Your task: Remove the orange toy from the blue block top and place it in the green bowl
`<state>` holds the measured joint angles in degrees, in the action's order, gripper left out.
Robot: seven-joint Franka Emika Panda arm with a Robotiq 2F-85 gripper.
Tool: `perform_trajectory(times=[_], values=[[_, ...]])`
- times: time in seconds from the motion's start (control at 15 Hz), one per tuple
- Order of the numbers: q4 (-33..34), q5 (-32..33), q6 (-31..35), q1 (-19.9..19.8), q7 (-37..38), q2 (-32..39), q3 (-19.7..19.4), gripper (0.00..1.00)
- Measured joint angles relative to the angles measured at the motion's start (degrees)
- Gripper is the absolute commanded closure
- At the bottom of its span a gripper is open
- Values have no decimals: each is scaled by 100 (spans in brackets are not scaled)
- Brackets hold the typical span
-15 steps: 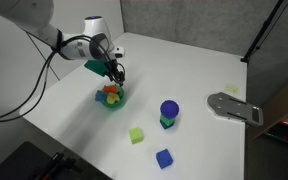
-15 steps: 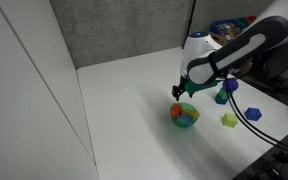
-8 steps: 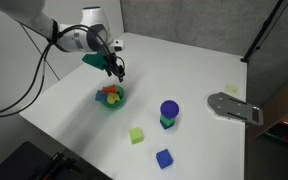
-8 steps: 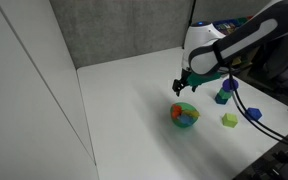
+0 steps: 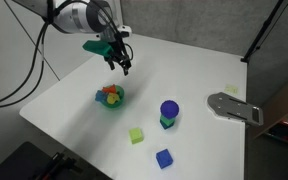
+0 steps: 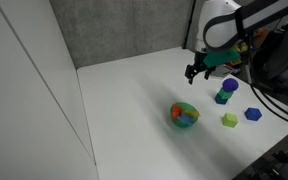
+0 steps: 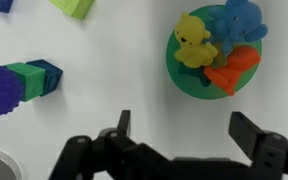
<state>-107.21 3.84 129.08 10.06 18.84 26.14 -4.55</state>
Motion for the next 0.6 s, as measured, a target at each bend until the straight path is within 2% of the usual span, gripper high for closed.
perform_trajectory(times=[0.6], values=[[-1050,13,-724,-645,-732,-1317,6,0]])
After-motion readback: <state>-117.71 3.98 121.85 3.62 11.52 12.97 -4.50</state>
